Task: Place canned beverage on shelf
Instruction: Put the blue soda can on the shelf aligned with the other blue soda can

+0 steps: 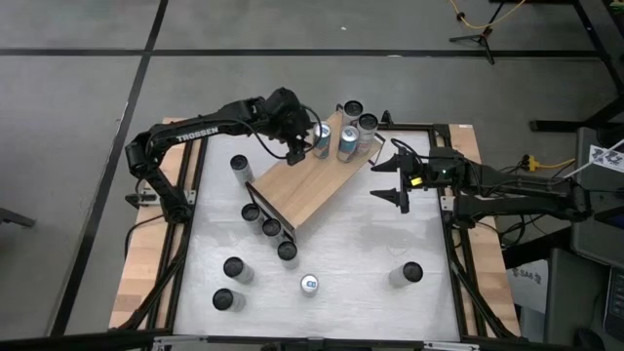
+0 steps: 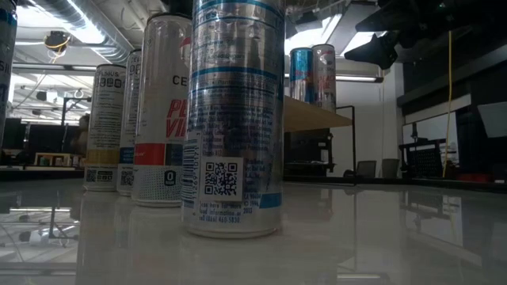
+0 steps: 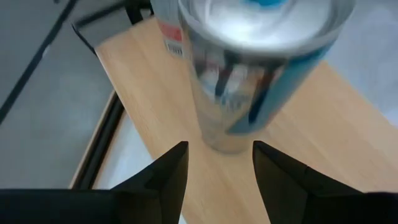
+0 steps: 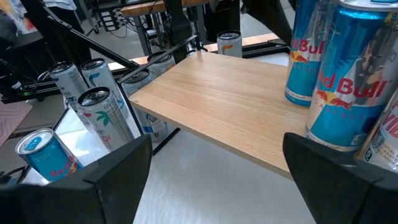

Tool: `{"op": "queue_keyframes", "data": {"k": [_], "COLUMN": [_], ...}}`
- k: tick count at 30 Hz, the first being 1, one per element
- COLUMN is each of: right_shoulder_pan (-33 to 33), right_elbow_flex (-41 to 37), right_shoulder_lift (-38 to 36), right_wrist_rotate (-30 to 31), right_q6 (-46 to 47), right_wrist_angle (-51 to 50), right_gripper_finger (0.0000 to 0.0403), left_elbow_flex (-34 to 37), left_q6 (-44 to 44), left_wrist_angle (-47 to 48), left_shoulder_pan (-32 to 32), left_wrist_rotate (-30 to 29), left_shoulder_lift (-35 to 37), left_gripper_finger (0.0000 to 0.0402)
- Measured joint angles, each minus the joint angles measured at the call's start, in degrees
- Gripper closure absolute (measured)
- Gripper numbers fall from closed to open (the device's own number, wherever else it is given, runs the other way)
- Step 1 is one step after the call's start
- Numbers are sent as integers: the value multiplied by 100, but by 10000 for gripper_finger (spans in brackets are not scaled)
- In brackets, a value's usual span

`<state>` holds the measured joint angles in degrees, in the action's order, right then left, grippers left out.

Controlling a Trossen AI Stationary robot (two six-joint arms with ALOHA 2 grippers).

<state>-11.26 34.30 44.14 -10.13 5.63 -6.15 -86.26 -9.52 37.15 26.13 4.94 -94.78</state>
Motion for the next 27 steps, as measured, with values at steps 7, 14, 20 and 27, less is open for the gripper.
{"op": "queue_keyframes", "data": {"k": [7, 14, 20, 27], "right_shoulder_pan": [1, 0, 0, 2], "right_elbow_flex": [0, 0, 0, 0], "right_shoulder_lift": [-2, -1, 0, 0], "right_wrist_rotate": [0, 0, 0, 0], "right_q6": [1, 1, 0, 0], "right_wrist_angle": [0, 1, 2, 0], "right_gripper_finger": [47, 47, 47, 47], "left_elbow_flex": [0, 0, 0, 0], "left_q6": [11, 13, 11, 11], "left_wrist_angle": [-448, -793, -1087, -1312], "left_shoulder_pan": [-2, -2, -2, -2], "left_wrist_rotate": [9, 8, 8, 8], "left_shoulder_lift": [-11, -11, -11, -13], "left_gripper_finger": [231, 231, 231, 231]}}
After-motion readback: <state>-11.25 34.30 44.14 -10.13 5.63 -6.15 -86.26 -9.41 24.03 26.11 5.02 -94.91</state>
